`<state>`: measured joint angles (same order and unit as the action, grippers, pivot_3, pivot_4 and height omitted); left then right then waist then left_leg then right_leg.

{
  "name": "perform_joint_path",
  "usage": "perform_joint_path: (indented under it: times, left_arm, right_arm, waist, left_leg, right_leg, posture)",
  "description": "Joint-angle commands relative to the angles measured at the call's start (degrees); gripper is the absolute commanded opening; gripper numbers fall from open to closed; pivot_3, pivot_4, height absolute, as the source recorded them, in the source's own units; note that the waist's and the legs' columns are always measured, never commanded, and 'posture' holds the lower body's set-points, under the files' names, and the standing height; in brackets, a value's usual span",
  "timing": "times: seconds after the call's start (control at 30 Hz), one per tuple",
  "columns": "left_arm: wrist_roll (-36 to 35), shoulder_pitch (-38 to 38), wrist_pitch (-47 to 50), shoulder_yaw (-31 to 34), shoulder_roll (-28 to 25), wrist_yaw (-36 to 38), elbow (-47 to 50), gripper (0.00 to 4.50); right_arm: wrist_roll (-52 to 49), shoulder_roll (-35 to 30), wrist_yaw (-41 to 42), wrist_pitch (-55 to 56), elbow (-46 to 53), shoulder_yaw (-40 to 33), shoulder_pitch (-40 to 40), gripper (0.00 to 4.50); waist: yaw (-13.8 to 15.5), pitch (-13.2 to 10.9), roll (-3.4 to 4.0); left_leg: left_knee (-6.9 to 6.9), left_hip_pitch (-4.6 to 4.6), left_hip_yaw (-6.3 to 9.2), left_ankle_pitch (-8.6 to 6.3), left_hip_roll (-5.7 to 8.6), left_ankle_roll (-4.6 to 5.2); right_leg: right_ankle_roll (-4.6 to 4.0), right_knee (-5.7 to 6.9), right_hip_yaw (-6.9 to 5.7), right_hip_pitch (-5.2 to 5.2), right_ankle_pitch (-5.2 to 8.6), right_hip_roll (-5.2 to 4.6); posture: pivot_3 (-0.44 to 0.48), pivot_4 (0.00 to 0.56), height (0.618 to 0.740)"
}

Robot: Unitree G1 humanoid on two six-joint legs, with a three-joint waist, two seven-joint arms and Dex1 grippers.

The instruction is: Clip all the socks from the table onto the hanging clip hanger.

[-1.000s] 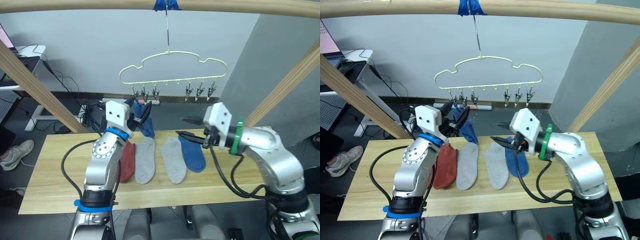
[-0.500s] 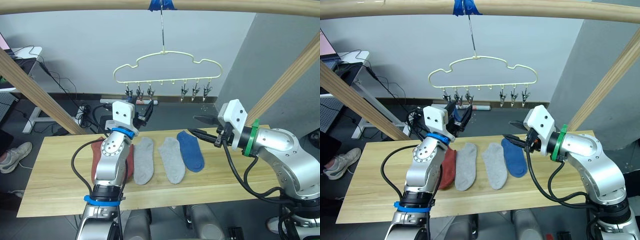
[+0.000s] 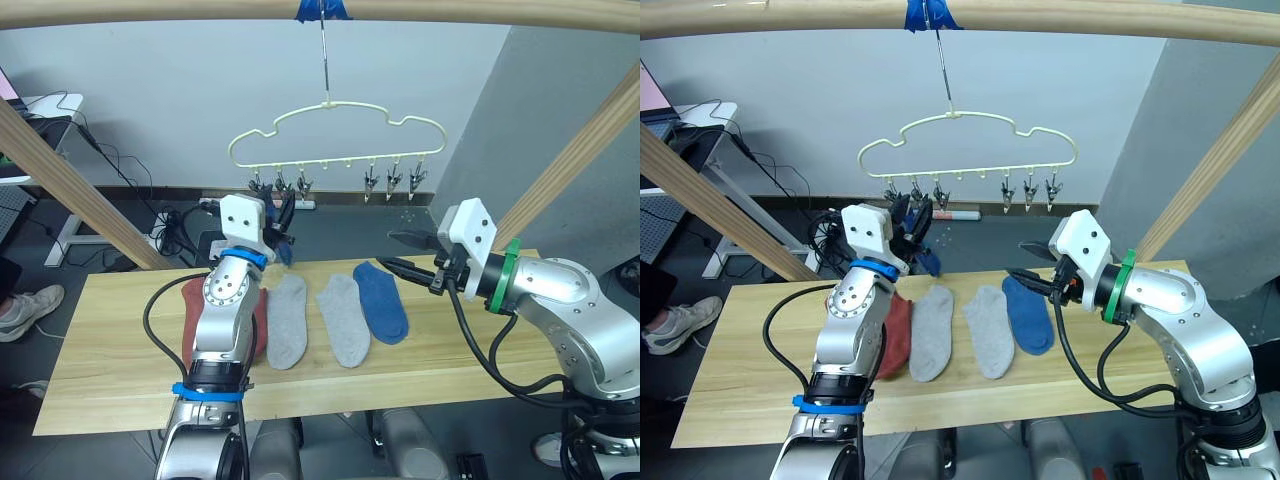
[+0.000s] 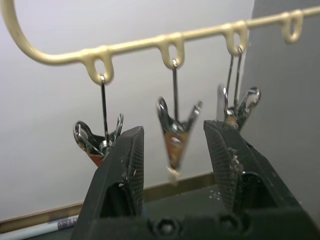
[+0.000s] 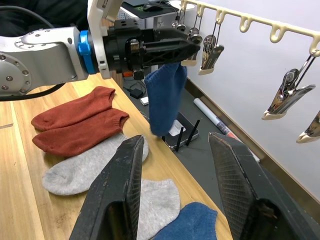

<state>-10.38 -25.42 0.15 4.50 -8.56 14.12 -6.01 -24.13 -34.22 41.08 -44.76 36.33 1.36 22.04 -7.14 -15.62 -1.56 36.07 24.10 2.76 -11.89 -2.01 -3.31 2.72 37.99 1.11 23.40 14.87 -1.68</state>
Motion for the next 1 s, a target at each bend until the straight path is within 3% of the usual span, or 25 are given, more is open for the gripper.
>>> perform_joint_path:
  times: [0.03, 0.53, 0.77, 0.9, 1.0]
  left_arm:
    - [0.17, -1.61, -2.0, 0.42, 0.47, -0.6, -0.19, 2.05]
    - [-0.03, -4.7, -3.21, 0.6, 0.81, -1.26, -1.74, 2.05]
    - [-0.22, -4.59, -2.84, 0.77, 0.85, -1.24, -1.46, 0.51]
    - [-0.4, -3.84, -2.31, 0.78, 0.7, -1.1, -0.36, 0.0]
    - [-0.71, -3.44, -1.41, 0.95, 0.16, -0.7, 0.63, 0.0]
  right_arm:
    - [-1.32, -0.63, -0.28, 1.1, 1.89, -1.2, 0.12, 2.15]
    - [-2.82, -1.08, -0.57, 1.76, 1.33, -1.09, 0.07, 2.15]
    - [-3.21, -0.82, -0.58, 1.84, 1.07, -1.14, 0.13, 2.15]
    - [-3.22, -0.47, -0.73, 1.97, 0.64, -0.48, 0.05, 2.15]
    - [0.07, 0.38, -2.76, 2.5, -1.62, 3.05, -1.05, 2.15]
  waist:
    - [-0.03, 0.0, 0.0]
    - [-0.85, -0.01, -0.01]
    - [-0.84, -0.01, -0.01]
    - [-0.85, -0.01, -0.01]
    - [-0.85, -0.01, -0.01]
  left_leg:
    - [0.0, 0.0, 0.0, 0.0, 0.0, 0.0]
    - [0.0, 0.0, 0.0, 0.0, 0.0, 0.0]
    - [0.0, 0.01, 0.0, 0.0, 0.0, 0.0]
    - [0.0, 0.01, 0.0, 0.0, 0.0, 0.0]
    - [0.0, 0.0, 0.0, 0.0, 0.0, 0.0]
  right_leg:
    - [0.0, 0.0, -0.01, 0.0, 0.0, 0.0]
    - [0.01, 0.01, -0.01, 0.0, 0.0, 0.0]
    - [0.01, 0.01, 0.0, 0.0, 0.0, 0.01]
    - [0.01, 0.01, 0.0, 0.0, 0.0, 0.01]
    - [0.01, 0.02, 0.0, 0.0, 0.0, 0.01]
  posture:
    - [-0.295, 0.258, 0.74]
    - [-0.292, 0.258, 0.74]
    - [-0.289, 0.256, 0.74]
    - [-0.283, 0.255, 0.74]
    - [-0.278, 0.255, 0.74]
